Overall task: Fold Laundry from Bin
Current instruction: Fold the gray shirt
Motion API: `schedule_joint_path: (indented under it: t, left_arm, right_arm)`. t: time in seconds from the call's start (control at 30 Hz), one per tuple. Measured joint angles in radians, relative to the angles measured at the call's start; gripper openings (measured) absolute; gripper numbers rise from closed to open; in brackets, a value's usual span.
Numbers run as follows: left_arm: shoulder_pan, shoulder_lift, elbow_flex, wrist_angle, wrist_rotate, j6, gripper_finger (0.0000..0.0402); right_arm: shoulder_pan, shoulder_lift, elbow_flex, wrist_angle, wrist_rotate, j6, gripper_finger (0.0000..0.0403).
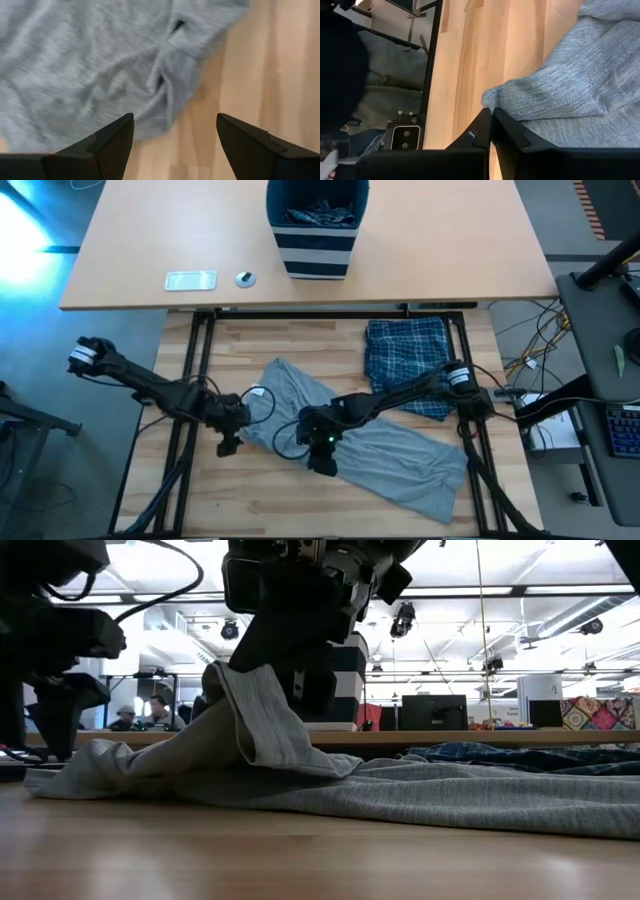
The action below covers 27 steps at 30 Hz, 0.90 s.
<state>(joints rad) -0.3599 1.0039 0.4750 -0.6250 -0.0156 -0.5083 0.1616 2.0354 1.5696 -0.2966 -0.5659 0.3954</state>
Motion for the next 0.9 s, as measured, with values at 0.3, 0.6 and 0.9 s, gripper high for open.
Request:
schedule_joint_path:
  t: [0.3,0.6,0.9]
  left_arm:
    - [0.000,0.142,-0.007,0.159,0.011,0.002,0.0201]
    - [0.001,0.271,0.024,0.161,-0.032,0.013,0.0097]
    - [0.001,0.254,0.068,0.114,-0.051,0.009,0.0055]
  right_arm:
    - [0.000,0.000,0.000,0.001,0.014,-0.003,0.0009]
    - [0.000,0.000,0.000,-0.004,0.016,-0.002,0.0009]
    - [0.000,0.000,0.000,-0.006,0.017,0.001,0.0009]
